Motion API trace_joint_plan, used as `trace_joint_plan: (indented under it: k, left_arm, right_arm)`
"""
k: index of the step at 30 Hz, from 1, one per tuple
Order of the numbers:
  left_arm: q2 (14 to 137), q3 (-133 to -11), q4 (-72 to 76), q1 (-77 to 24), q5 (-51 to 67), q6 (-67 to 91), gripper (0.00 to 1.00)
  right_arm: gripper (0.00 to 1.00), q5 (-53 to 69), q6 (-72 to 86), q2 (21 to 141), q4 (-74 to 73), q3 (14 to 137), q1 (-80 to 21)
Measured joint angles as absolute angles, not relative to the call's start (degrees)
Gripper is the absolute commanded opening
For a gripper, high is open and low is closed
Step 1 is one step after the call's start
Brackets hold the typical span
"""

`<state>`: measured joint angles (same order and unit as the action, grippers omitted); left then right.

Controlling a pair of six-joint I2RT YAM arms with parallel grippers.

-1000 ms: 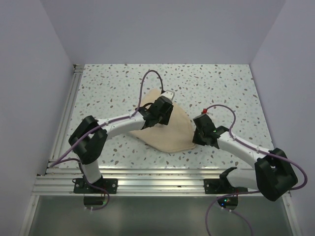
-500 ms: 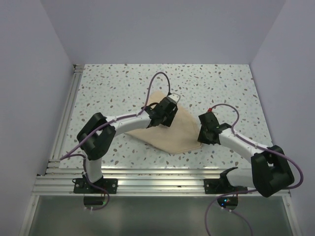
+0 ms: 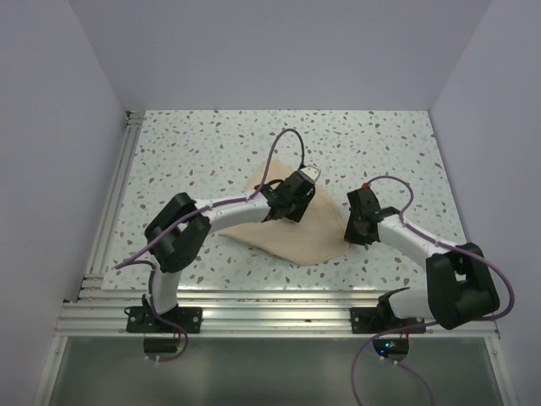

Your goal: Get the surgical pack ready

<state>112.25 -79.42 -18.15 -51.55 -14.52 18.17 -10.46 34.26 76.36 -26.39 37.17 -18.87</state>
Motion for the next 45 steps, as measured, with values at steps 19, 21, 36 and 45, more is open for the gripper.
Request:
trace_joint_plan:
  k: [19,21,36,45]
  left_arm:
    - [118.78,-86.39,-23.81,-57.12,-29.47,20.45,0.0]
    - [119.07,-87.13,-24.6,-57.1,-29.43,20.4,0.0]
    - [119.02,-94.54,-36.99,-53.89,-17.43,17.74,0.0]
    - [118.78,-98.74,-41.28,-51.22,-10.37,17.74,0.0]
  right_arm:
    - [0.0,-6.83,32.75,78.54,-24.84,38.33,-15.77]
    - [0.0,-6.46,32.69,78.63,-24.8,38.37,-15.57]
    - [0.33,-2.85,31.83,68.97,-26.33,39.2,-14.94]
    - [0.32,8.67,32.18,63.13,-17.96,33.93,-14.94]
